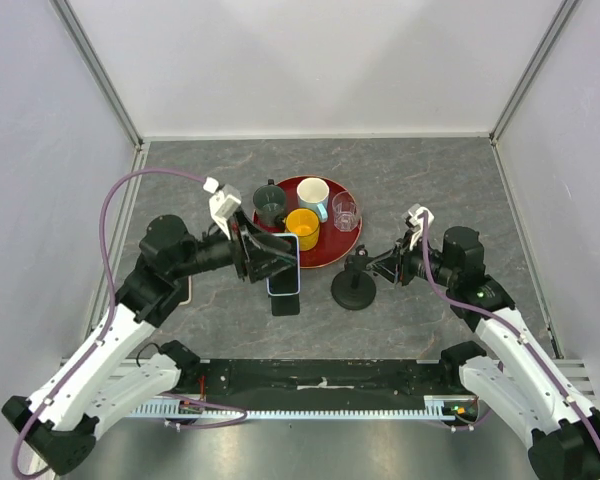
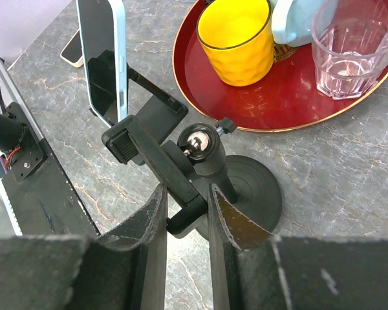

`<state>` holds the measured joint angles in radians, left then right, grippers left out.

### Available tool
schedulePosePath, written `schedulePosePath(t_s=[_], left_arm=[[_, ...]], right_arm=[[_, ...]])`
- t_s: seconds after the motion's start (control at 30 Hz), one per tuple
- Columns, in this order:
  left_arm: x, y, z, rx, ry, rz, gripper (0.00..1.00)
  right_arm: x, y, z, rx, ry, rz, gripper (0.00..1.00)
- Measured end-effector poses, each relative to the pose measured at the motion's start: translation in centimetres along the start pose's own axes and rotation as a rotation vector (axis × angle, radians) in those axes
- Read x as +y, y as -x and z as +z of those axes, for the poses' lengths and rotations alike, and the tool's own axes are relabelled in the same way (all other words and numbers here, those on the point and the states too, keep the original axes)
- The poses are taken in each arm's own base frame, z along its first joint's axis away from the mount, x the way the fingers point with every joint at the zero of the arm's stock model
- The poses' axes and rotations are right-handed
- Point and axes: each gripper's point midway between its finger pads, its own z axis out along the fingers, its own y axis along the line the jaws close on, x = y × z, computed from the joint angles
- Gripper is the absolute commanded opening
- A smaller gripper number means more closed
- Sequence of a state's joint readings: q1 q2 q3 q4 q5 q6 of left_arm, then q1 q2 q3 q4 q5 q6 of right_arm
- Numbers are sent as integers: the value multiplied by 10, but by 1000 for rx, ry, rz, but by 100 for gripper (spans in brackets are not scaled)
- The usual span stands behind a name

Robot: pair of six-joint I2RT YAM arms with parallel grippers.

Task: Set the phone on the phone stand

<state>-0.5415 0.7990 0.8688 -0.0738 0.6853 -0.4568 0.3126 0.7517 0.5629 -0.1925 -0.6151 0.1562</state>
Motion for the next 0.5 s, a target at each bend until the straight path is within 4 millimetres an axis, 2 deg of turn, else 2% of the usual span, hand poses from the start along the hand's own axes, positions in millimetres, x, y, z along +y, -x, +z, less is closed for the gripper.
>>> schedulePosePath(t_s=[0.1,0.2,0.4,0.5], left_arm=[[-28,-14,6,39,-72,-2,55],[-40,-38,19,114,-76,-35,55],[-35,-93,54,308,44,-51,54],[-31,-107,65,363,114,-2,52]], right_arm=[[2,0,2,3,10,-9,0],[6,-3,4,14,25,-24,0],[8,-4,11,51,17,-55,0],[8,-6,10,64,0,-62,2]])
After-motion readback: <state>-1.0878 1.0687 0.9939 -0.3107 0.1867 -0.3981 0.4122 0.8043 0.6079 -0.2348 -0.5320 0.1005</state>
